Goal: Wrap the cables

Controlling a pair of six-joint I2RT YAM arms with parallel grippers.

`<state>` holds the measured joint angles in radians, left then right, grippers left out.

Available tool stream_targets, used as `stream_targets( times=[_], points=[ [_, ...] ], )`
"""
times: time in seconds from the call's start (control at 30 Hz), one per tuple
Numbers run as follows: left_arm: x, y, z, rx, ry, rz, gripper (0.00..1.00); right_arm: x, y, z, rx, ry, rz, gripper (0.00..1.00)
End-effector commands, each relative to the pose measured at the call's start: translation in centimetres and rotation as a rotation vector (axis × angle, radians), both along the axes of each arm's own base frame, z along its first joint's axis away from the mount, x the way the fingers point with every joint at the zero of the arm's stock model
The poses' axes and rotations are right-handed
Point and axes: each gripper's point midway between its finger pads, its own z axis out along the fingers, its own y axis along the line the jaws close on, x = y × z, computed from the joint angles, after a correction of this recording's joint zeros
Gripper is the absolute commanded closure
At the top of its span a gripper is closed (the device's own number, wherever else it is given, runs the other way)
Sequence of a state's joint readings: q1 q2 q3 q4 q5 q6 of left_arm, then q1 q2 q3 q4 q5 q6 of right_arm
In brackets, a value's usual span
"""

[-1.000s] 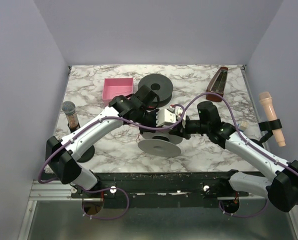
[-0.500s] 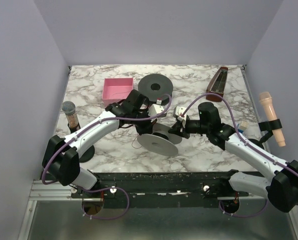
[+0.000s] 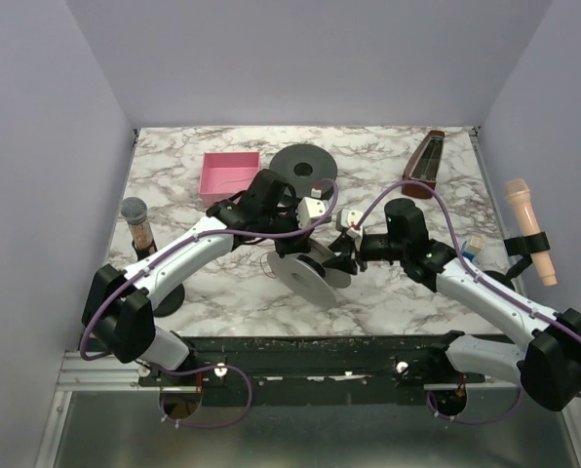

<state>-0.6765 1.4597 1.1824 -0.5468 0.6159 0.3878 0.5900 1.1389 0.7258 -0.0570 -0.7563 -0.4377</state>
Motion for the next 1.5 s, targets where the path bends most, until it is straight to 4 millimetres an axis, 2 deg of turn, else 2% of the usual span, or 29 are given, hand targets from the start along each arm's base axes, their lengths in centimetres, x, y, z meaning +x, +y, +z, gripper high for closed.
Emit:
stream_targets(
  times=[0.0, 0.1, 0.3, 0.53, 0.73, 0.97, 1.1, 1.27, 1.47],
  points=[
    [1.3, -1.3, 0.9, -0.047, -0.048, 0.003, 1.00, -1.1, 1.0, 1.8, 0.066, -0.016, 0.078, 0.52],
    [1.2, -1.2, 0.7, -0.047, -0.054, 0.000, 1.00, -0.4, 0.9, 1.5, 0.053, -0.006, 0.040, 0.46],
    [0.8, -1.1, -0.1, -0.022, -0.076, -0.040, 1.00, 2.7, 1.3, 1.8, 0.061, 0.012, -0.106, 0.49],
    [-0.1, -0.7, -1.2, 0.007, -0.080, -0.092, 1.00, 3.8, 1.0, 1.4, 0.040, -0.015, -0.155, 0.51],
    [-0.2, -0.6, -1.8, 0.034, -0.093, -0.113, 1.00, 4.0, 1.3, 1.1, 0.034, -0.001, -0.144, 0.53],
    [0.3, -1.2, -1.2, 0.019, -0.088, -0.076, 1.00, 4.1, 1.2, 0.3, 0.014, -0.005, -0.138, 0.53],
    [0.6, -2.0, 0.1, -0.025, -0.070, -0.046, 1.00, 3.5, 1.3, -0.5, 0.000, 0.010, -0.109, 0.50],
    [0.7, -2.7, 1.7, -0.065, -0.046, -0.024, 1.00, 2.4, 1.0, -0.2, 0.012, 0.007, -0.082, 0.46],
    [1.0, -3.1, 2.5, -0.085, -0.037, -0.012, 1.00, 2.2, 0.0, -0.4, -0.016, 0.003, -0.120, 0.46]
  ],
)
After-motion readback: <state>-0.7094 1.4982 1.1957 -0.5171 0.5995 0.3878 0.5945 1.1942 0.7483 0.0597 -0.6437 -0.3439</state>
